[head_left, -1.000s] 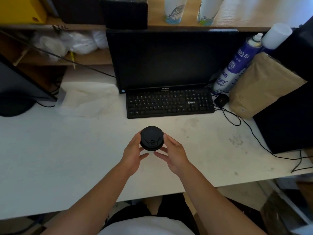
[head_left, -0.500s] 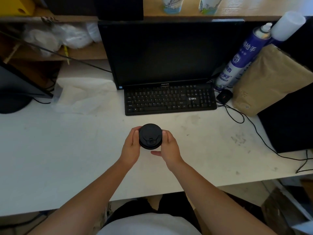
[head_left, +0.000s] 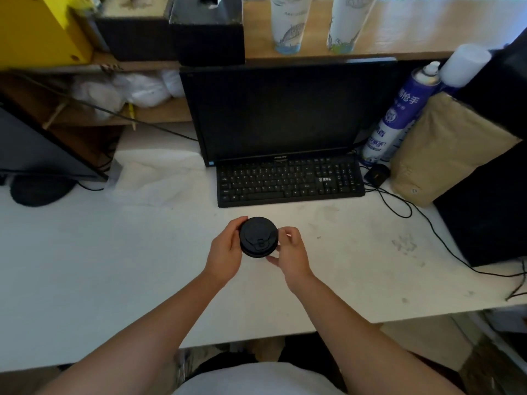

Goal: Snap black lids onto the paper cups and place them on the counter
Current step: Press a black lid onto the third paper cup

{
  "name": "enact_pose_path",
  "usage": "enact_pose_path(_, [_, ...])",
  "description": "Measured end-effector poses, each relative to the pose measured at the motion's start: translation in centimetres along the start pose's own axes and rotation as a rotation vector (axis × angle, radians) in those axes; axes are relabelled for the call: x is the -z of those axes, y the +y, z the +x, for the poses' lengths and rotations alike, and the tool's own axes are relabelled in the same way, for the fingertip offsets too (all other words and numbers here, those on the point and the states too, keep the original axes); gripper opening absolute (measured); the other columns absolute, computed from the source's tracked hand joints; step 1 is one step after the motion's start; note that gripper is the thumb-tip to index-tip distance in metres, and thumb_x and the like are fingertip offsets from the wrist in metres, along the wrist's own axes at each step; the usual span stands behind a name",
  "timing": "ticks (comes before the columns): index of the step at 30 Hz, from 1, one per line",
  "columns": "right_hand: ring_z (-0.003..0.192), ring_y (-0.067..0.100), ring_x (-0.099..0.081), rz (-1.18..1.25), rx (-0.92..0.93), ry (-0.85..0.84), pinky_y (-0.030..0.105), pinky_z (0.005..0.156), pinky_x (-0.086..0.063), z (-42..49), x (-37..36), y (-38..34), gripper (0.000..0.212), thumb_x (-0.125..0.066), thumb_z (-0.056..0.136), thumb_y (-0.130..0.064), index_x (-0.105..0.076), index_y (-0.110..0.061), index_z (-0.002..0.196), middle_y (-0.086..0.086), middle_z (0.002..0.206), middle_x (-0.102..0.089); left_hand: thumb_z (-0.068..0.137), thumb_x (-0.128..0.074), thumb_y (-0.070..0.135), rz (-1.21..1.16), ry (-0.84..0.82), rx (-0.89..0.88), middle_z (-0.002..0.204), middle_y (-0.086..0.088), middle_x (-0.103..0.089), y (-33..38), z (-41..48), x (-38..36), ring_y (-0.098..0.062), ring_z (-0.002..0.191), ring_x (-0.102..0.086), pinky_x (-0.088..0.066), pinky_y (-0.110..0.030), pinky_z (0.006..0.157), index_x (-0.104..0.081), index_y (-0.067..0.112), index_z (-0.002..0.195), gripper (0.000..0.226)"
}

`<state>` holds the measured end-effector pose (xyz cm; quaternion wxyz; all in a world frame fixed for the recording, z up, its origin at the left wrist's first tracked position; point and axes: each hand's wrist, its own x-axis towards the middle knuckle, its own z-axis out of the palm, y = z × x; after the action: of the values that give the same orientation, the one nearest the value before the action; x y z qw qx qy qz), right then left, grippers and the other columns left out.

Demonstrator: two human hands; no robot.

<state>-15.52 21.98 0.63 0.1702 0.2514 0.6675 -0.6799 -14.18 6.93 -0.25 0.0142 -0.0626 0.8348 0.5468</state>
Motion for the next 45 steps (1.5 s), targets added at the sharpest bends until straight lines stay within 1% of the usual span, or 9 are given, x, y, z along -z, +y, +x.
enact_pose_path(4, [0.119,0.026,-0.062,0.156,-0.009,-0.032,0.037,0.1,-0.054,-0.6,0.0,0.7,0.021,-0.043,0.105,-0.012,-0.063,-0.012,0.111,0.009,0.123,-0.066,0.107,-0.038,0.012,-0.111,0.129,0.175,0.109,0.01,-0.066,0.7,-1.1,-0.6,-0.008,0.101,-0.064,-0.062,-0.039,0.084,-0.06,0.021,0.119,0.026])
enact_pose_path(9, [0.117,0.02,-0.063,0.116,-0.013,-0.059,0.029,0.091,-0.054,-1.1,0.3,0.9,0.029,-0.043,0.106,-0.02,-0.071,-0.018,0.113,0.004,0.118,-0.071,0.105,-0.048,0.024,-0.124,0.203,0.306,0.089,-0.001,-0.061,1.1,-1.4,-0.8,-0.023,0.087,-0.064,-0.063,-0.044,0.075,-0.053,0.01,0.095,0.018])
enact_pose_path(12, [0.116,0.018,-0.06,0.139,-0.111,-0.108,0.041,0.093,-0.056,-1.3,0.2,0.5,0.034,-0.04,0.108,-0.032,-0.069,-0.021,0.12,0.002,0.125,-0.068,0.105,-0.048,0.034,-0.21,0.149,0.391,0.096,-0.009,-0.064,0.8,-1.4,-0.5,-0.025,0.094,-0.066,-0.064,-0.041,0.073,-0.053,0.011,0.089,0.028])
enact_pose_path(20, [0.113,0.015,-0.061,0.095,-0.128,-0.19,0.048,0.09,-0.06,-1.7,0.1,-0.1,0.036,-0.039,0.108,-0.038,-0.072,-0.026,0.117,-0.001,0.123,-0.067,0.104,-0.043,0.045,-0.363,0.085,0.503,0.107,-0.009,-0.068,-0.6,-2.1,-0.3,-0.021,0.097,-0.07,-0.063,-0.036,0.074,-0.057,0.004,0.111,0.044])
enact_pose_path(29, [0.1,0.012,-0.062,-0.187,0.094,-0.103,0.041,0.072,-0.065,-1.1,-0.5,0.4,0.035,-0.034,0.109,-0.032,-0.061,-0.015,0.126,0.003,0.119,-0.062,0.105,-0.049,0.029,-0.125,0.086,0.238,0.102,0.002,-0.064,-1.5,-0.6,1.5,-0.02,0.1,-0.065,-0.063,-0.039,0.079,-0.057,0.018,0.1,0.015])
enact_pose_path(33, [0.096,0.014,-0.062,-0.283,0.216,-0.06,0.033,0.061,-0.064,-0.8,-0.6,0.1,0.029,-0.036,0.109,-0.023,-0.056,-0.015,0.13,0.003,0.116,-0.06,0.105,-0.048,0.018,0.051,0.014,0.029,0.111,0.006,-0.063,-1.5,-0.1,2.4,0.001,0.102,-0.06,-0.052,-0.014,0.081,-0.056,0.024,0.111,0.012])
enact_pose_path(36, [0.095,0.018,-0.062,-0.297,0.222,0.004,0.036,0.058,-0.064,-0.4,-0.4,-0.5,0.026,-0.045,0.107,-0.022,-0.056,-0.013,0.128,0.006,0.117,-0.061,0.105,-0.044,0.01,0.048,-0.034,-0.062,0.111,0.007,-0.063,-0.8,-0.3,1.9,-0.002,0.104,-0.061,-0.049,-0.007,0.084,-0.054,0.024,0.116,0.021])
enact_pose_path(41, [0.103,0.029,-0.066,0.0,-0.09,0.019,0.042,0.068,-0.065,-0.6,-0.4,-0.4,0.027,-0.052,0.104,-0.031,-0.065,-0.008,0.11,0.011,0.117,-0.067,0.099,-0.04,0.019,-0.07,0.077,-0.047,0.112,0.007,-0.065,0.0,-1.9,-0.3,-0.005,0.106,-0.062,-0.051,-0.017,0.089,-0.055,0.022,0.117,0.024])
enact_pose_path(45, [0.116,0.025,-0.065,0.244,-0.109,-0.064,0.039,0.091,-0.059,-1.8,-0.2,1.2,0.027,-0.052,0.104,-0.025,-0.07,-0.01,0.118,0.005,0.124,-0.07,0.107,-0.036,0.01,-0.181,0.203,0.103,0.113,0.01,-0.065,-0.5,-3.0,-1.0,-0.009,0.104,-0.062,-0.055,-0.033,0.085,-0.054,0.029,0.111,0.027])
